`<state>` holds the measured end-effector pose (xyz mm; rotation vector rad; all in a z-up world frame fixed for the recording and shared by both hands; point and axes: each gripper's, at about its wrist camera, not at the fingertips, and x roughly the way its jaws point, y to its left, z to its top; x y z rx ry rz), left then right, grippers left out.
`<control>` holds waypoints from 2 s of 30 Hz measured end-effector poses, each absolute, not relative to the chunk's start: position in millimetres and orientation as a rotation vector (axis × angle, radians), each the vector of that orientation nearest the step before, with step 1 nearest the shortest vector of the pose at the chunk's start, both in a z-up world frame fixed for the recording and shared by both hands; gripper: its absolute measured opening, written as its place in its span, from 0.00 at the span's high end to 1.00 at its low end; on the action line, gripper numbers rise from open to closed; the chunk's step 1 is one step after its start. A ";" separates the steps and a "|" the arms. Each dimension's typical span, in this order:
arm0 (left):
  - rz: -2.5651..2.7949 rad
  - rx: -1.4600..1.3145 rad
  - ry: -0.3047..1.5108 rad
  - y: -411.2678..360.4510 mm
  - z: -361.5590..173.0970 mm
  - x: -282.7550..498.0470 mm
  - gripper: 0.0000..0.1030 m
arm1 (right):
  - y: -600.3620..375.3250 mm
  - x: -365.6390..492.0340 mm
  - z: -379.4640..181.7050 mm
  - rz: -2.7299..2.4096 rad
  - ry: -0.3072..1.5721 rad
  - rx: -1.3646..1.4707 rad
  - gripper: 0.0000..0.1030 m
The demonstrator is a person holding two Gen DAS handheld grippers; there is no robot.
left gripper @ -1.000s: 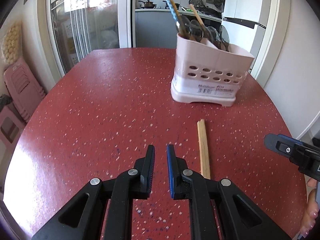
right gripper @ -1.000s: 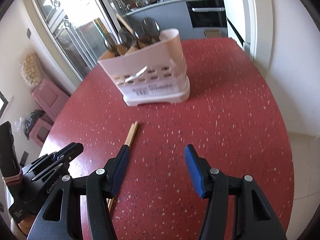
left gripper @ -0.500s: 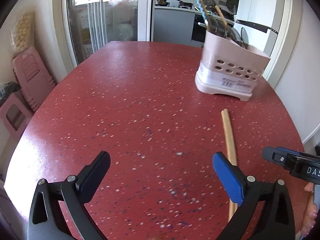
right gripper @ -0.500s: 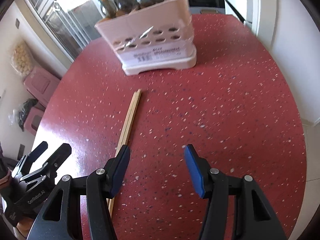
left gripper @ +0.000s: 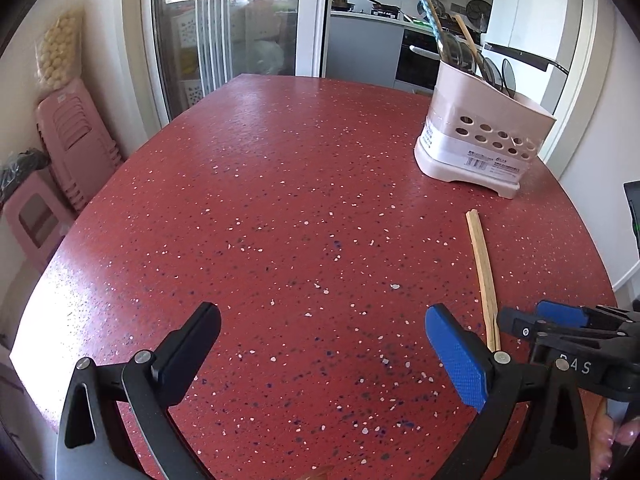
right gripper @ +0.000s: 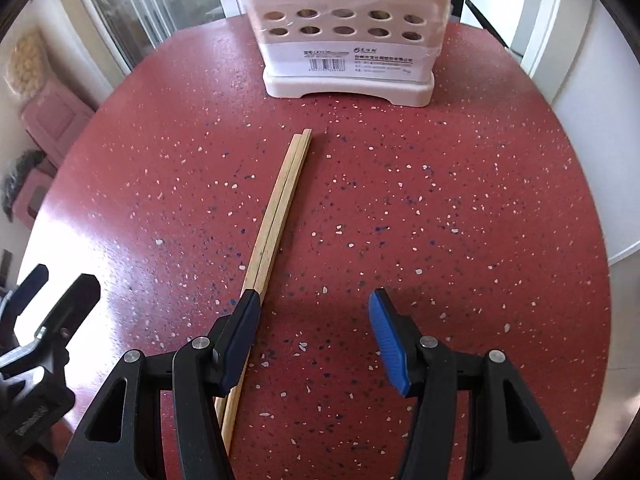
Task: Organize utensils
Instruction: 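Move both tools back over the two plain wooden chopsticks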
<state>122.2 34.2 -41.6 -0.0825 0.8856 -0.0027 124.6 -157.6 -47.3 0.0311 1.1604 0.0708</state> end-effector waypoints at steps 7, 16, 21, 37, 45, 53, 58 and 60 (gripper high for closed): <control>0.001 -0.095 0.882 38.2 -42.2 120.6 0.00 | -134.6 125.5 -47.0 0.074 1.166 -0.019 0.41; -0.003 -0.095 0.881 41.1 -42.1 120.0 0.00 | -128.2 130.8 -46.4 0.073 1.189 -0.056 0.41; -0.013 -0.079 0.883 39.2 -42.7 120.0 0.00 | -137.1 132.4 -45.1 0.088 1.201 -0.104 0.41; -0.056 -0.004 0.914 21.1 -44.0 132.5 0.00 | -146.5 168.2 -49.2 0.098 1.291 -0.164 0.44; -0.093 0.013 0.935 14.5 -44.0 137.3 0.00 | -147.5 182.7 -54.9 0.092 1.334 -0.124 0.47; -0.141 0.046 0.966 -4.9 -44.7 143.2 0.00 | -149.8 194.0 -52.5 0.120 1.350 -0.126 0.62; -0.176 0.079 0.993 -19.2 -46.1 147.3 0.00 | -144.0 193.5 -49.7 0.131 1.356 -0.123 0.83; -0.190 0.089 1.007 -25.7 -47.5 149.5 0.00 | -147.6 193.5 -47.5 0.128 1.347 -0.122 0.93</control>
